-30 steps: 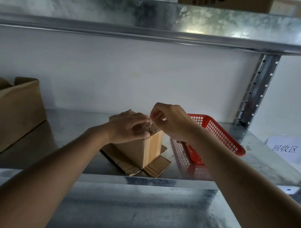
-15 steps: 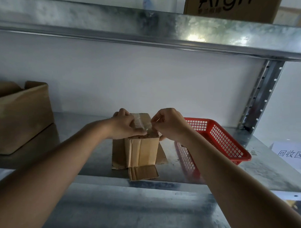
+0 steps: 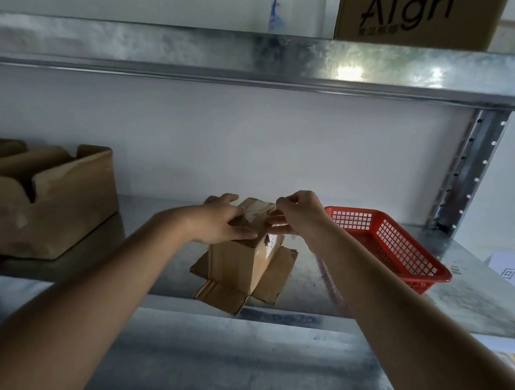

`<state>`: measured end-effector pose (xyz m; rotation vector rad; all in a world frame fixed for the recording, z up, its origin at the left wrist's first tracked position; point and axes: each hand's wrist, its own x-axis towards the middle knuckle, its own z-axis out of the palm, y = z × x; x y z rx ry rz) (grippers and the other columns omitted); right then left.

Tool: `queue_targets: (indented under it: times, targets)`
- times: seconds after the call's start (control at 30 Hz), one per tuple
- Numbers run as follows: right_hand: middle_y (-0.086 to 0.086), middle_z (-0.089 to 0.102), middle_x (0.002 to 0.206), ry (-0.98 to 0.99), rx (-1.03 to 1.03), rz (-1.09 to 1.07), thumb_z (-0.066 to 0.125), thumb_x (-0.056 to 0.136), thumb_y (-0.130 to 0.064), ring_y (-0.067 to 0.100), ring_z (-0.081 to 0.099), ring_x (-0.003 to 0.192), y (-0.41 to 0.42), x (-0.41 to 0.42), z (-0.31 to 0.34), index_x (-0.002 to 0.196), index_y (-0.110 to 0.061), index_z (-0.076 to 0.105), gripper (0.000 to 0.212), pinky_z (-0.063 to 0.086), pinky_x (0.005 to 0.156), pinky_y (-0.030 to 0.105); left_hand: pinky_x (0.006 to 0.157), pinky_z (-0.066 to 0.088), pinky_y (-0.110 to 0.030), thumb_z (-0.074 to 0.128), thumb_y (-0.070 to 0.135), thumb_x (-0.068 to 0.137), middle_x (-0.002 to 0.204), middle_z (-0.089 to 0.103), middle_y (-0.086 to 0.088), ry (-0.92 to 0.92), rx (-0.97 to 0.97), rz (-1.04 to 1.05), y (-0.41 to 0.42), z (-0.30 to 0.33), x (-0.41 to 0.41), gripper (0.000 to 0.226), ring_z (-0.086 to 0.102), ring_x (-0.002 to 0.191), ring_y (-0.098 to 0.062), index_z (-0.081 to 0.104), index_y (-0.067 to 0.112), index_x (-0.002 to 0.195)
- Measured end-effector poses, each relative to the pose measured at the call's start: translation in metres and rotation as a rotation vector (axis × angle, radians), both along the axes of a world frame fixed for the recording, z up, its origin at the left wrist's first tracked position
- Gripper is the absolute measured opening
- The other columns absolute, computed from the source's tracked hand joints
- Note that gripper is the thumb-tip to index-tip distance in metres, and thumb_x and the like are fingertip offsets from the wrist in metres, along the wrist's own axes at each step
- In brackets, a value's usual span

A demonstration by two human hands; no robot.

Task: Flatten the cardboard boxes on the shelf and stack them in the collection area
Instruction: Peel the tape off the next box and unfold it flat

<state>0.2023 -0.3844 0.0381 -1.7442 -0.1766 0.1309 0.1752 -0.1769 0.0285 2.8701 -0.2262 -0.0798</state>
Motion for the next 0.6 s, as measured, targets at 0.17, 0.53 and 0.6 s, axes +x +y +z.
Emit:
queue_targets:
  times: [0.17,0.53,0.6]
  targets:
    - [0.025,0.077,0.091,-0.011,0.282,0.071,0.066,0.094,0.004,0.034,0.078,0.087,0.0,-0.003,0.002,0.111,0.01,0.062,0.018,0.063,0.088,0.043,0.104,0.048,-0.047,0.045,0.062,0.101,0.132,0.048,0.005,0.01,-0.107,0.004,-0.013,-0.01,-0.012,0.055,0.053,0.117,-0.016,0.052,0.021,0.136]
    - [0.0,0.079,0.097,-0.846,-0.566,0.075,0.072,0.085,-0.001,0.013,0.073,0.09,0.014,-0.012,-0.003,0.098,-0.013,0.083,0.021,0.059,0.085,0.032,0.116,0.017,-0.033,0.032,0.068,0.103,0.172,-0.006,0.016,-0.016,-0.121,-0.042,-0.004,-0.025,-0.018,0.077,0.006,0.159,-0.016,0.004,0.034,0.165]
    - [0.007,0.076,0.104,-0.862,-0.723,0.166,0.074,0.087,-0.004,0.022,0.071,0.096,0.016,-0.011,-0.003,0.104,-0.009,0.081,0.019,0.056,0.087,0.038,0.117,0.019,-0.037,0.034,0.067,0.103,0.172,0.0,0.018,-0.017,-0.159,-0.071,-0.003,-0.024,-0.019,0.068,0.012,0.158,-0.018,0.013,0.044,0.163]
